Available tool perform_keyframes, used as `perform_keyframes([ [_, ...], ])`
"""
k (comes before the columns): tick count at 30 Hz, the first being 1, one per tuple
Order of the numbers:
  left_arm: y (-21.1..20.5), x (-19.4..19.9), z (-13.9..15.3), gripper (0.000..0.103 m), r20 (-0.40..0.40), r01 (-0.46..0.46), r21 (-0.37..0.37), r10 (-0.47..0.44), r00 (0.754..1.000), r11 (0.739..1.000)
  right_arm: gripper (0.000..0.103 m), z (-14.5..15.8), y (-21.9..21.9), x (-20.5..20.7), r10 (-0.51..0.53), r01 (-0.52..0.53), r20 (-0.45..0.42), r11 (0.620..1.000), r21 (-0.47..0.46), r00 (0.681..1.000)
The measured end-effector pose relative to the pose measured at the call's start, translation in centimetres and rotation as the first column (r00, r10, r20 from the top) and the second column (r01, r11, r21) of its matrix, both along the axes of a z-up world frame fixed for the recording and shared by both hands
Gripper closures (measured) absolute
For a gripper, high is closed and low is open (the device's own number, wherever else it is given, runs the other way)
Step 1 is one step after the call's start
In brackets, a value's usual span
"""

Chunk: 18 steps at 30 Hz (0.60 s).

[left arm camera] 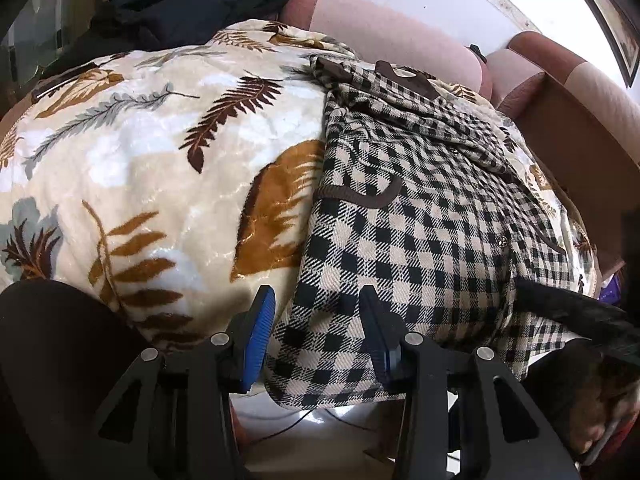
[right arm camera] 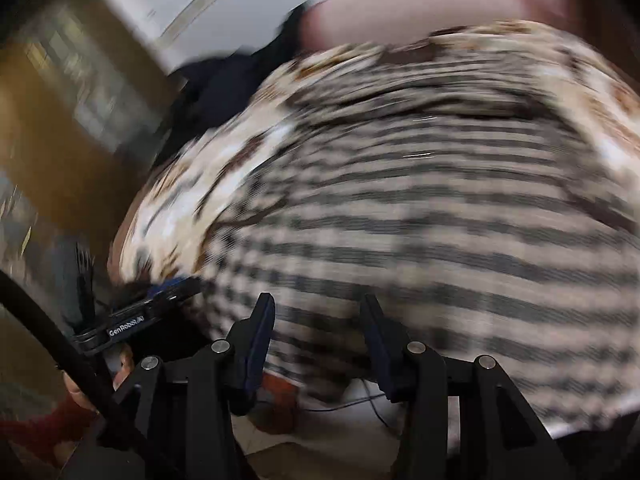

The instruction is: Fold large clothes

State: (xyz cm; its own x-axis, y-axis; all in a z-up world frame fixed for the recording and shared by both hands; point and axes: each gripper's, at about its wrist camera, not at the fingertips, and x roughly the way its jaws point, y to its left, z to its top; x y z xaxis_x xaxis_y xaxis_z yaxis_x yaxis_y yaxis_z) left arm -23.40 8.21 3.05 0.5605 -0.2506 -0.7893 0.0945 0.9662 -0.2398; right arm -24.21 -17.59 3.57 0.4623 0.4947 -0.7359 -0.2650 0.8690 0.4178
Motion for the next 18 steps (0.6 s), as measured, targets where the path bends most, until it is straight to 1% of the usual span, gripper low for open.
perform_keyframes([
  [1, 0.0, -0.1, 0.1, 0.061, 0.006, -0.001, 0.007, 0.001, 1.0, 1.0, 0.054, -1.1, 1.8, 1.1, 0.019, -0.02, -0.019, 0.999, -0.046, 1.0],
  [2, -0.1, -0.2, 0.4, 0.061, 0.014, -0.001, 0.018, 0.001, 1.0, 1.0, 0.054, -1.9, 2.5, 1.7, 0.023, -0.025, -0.032, 0.996, -0.084, 0.999],
  [4, 0.0, -0.5, 0.8, 0.059, 0.038, 0.002, 0.045, -0.003, 0.999, 0.999, 0.054, -3.7, 2.7, 2.1, 0.02, -0.033, -0.075, 0.984, -0.174, 0.997],
  [5, 0.0, -0.5, 0.9, 0.055, 0.047, 0.0, 0.057, -0.003, 0.999, 0.998, 0.062, -3.9, 2.2, 1.7, 0.027, -0.039, -0.07, 0.983, -0.178, 0.997],
  [6, 0.1, -0.5, 1.0, 0.054, 0.057, -0.002, 0.07, -0.002, 0.998, 0.998, 0.064, -3.9, 1.5, 1.1, 0.032, -0.044, -0.066, 0.98, -0.193, 0.997],
  [7, 0.2, -0.2, 1.0, 0.053, 0.059, -0.003, 0.075, -0.002, 0.998, 0.997, 0.064, -4.0, 0.6, 0.5, 0.015, -0.034, -0.076, 0.965, -0.261, 0.997],
  [8, 0.3, 0.0, 0.9, 0.053, 0.055, -0.001, 0.074, -0.003, 0.998, 0.997, 0.064, -4.2, -0.8, -0.3, -0.026, -0.004, -0.078, 0.935, -0.355, 0.997],
  [9, 0.3, 0.4, 0.7, 0.053, 0.046, 0.003, 0.073, -0.006, 0.999, 0.997, 0.064, -4.3, -2.0, -0.9, -0.056, 0.021, -0.079, 0.917, -0.398, 0.995],
  [10, 0.2, 0.9, 0.5, 0.053, 0.032, 0.01, 0.071, -0.012, 0.999, 0.997, 0.062, -4.4, -4.4, -1.6, -0.134, 0.08, -0.087, 0.884, -0.461, 0.987],
  [11, 0.1, 1.2, 0.4, 0.053, 0.024, 0.015, 0.069, -0.017, 1.0, 0.998, 0.062, -4.3, -6.2, -1.9, -0.188, 0.125, -0.088, 0.871, -0.476, 0.978],
  [12, -0.1, 1.5, 0.2, 0.053, 0.017, 0.024, 0.065, -0.026, 1.0, 0.998, 0.062, -3.8, -8.0, -2.3, -0.236, 0.171, -0.087, 0.872, -0.459, 0.968],
  [13, -0.4, 1.9, 0.1, 0.052, 0.011, 0.041, 0.06, -0.041, 0.999, 0.997, 0.061, -3.0, -10.6, -2.7, -0.29, 0.232, -0.087, 0.885, -0.403, 0.953],
  [14, -0.6, 2.2, 0.0, 0.048, 0.006, 0.055, 0.056, -0.055, 0.998, 0.997, 0.058, -2.1, -13.9, -3.2, -0.352, 0.308, -0.088, 0.896, -0.32, 0.932],
  [15, -0.8, 2.6, -0.2, 0.046, 0.0, 0.065, 0.053, -0.065, 0.998, 0.996, 0.05, -1.5, -16.2, -3.5, -0.392, 0.36, -0.085, 0.896, -0.261, 0.916],
  [16, -1.0, 2.9, -0.4, 0.045, -0.005, 0.072, 0.046, -0.071, 0.997, 0.996, 0.046, -0.7, -19.9, -4.0, -0.456, 0.44, -0.072, 0.882, -0.169, 0.887],
  [17, -1.2, 3.3, -0.6, 0.044, -0.011, 0.081, 0.029, -0.08, 0.997, 0.996, 0.04, -0.6, -21.6, -4.0, -0.493, 0.483, -0.06, 0.866, -0.127, 0.868],
  [18, -1.3, 3.9, -1.0, 0.042, -0.024, 0.094, 0.007, -0.094, 0.995, 0.996, 0.039, -0.5, -23.3, -3.8, -0.522, 0.517, -0.051, 0.851, -0.095, 0.851],
])
